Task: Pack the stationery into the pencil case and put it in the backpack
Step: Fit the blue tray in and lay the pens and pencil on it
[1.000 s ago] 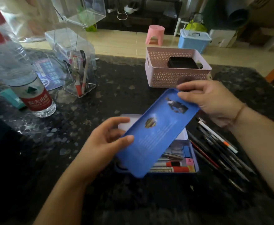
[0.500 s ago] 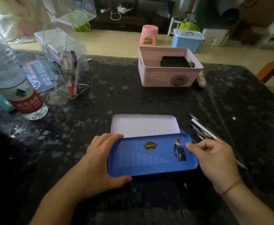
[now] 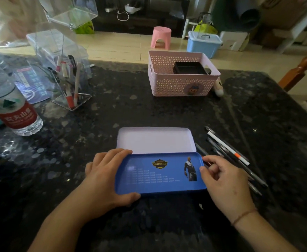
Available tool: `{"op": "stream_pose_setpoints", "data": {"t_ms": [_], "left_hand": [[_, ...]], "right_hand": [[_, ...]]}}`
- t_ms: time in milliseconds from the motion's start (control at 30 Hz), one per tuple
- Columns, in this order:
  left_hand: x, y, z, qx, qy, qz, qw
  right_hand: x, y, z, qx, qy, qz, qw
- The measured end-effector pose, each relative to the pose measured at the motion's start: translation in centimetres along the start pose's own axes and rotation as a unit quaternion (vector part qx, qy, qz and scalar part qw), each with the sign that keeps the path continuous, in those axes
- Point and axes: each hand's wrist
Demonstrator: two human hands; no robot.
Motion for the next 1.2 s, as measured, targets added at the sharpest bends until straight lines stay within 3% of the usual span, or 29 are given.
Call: {"op": "stream_pose_setpoints", "data": {"t_ms": [200, 300, 367, 600, 733, 833, 900, 967, 1033, 1200], "left_hand": [[-0.2, 0.2, 0.3, 0.065, 0.024, -0.010, 0.998], [0.1, 1.2, -0.5, 0.112, 0.063, -0.025, 0.991], [0.3, 1.7, -0.9, 0.153, 0.093, -0.039, 0.983], [0.7, 2.2, -1.4, 0.147, 0.053, -0.050, 0.986], [0.6, 1.9, -0.8, 0.140, 0.042, -0.044, 0.988], [0.5, 1.2, 0.3, 0.117, 0.033, -0.033, 0.992], [0.2, 0.8, 1.0, 0.098, 0.023, -0.027, 0.995], [0.1, 0.4, 1.3, 0.082, 0.016, -0.014, 0.996], [0.3, 0.4, 1.3, 0.084, 0.019, -0.005, 0.996], [0.3, 0.1, 1.2, 0.058, 0.030, -0.012, 0.998]], "right_hand": [[-0.2, 0.1, 0.8, -0.109, -0.115, -0.004, 0.987], [-0.2, 1.3, 2.9, -0.195, -0.233, 0.092, 0.948], [-0.6, 2.7, 4.2, -0.210, -0.266, 0.173, 0.925], [-0.9, 4.4, 3.8, -0.230, -0.257, 0.203, 0.916], [-0.3, 3.6, 3.7, -0.151, -0.259, 0.205, 0.932], [1.7, 0.2, 1.3, -0.081, -0.212, 0.021, 0.974], [3.4, -2.3, -1.1, -0.121, -0.126, -0.047, 0.983], [4.6, -3.4, -2.6, -0.210, -0.035, 0.006, 0.977], [5.2, -3.5, -3.2, -0.264, -0.001, 0.053, 0.963], [6.2, -2.6, -2.2, -0.349, -0.058, 0.072, 0.933]]}}
Point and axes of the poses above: each hand's wrist, its own x-axis towards the middle knuckle, its own y-axis out of the palm, z = x × y, and after that the axes turned 9 degrees about -z, right-handed
